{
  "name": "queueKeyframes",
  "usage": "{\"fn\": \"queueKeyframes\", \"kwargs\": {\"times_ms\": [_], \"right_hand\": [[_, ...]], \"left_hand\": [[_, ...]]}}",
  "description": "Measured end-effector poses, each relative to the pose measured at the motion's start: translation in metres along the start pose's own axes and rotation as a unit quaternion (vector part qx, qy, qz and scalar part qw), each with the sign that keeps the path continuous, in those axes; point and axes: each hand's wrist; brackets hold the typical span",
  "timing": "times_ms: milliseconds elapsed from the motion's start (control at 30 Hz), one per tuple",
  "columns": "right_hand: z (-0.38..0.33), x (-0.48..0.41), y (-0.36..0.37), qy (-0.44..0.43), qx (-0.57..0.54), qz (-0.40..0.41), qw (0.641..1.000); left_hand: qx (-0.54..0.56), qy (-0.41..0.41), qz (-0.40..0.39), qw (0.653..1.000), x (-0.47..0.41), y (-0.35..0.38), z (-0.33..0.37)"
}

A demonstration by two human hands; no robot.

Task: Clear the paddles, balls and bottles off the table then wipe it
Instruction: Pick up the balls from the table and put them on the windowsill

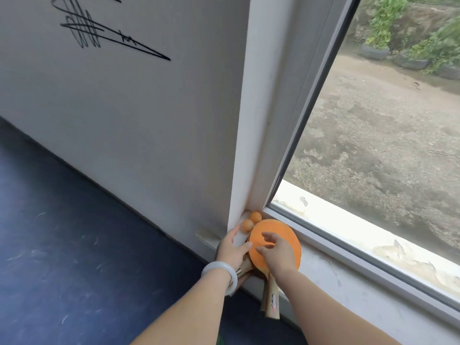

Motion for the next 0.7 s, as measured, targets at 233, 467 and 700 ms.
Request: {"fn": "queueKeyframes", "kwargs": {"times_ms": [233, 467, 700], "right_hand": [[-0.013, 0.025, 0.013, -0.054, 0.109, -0.083, 0.989], [-0.028, 0.071, 0.077, -0.128, 0.166, -0.213, 0.954], [-0.045, 0.153, 0.184, -0.189, 0.25, -0.352, 0.882]], "left_hand": [[-0.02, -0.003, 0.074, 0.997, 0.054, -0.022, -0.013], [-0.023, -0.02, 0.194, 0.981, 0.151, -0.051, -0.054], [0.04, -0.069, 0.331, 0.94, 0.275, -0.099, -0.122]]}}
Point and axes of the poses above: each hand's wrist, its own x-axis away from the middle knuckle, its own y-axis out of the palm, z = x × y, and after that the axes turned 13 degrees about -z, right-handed
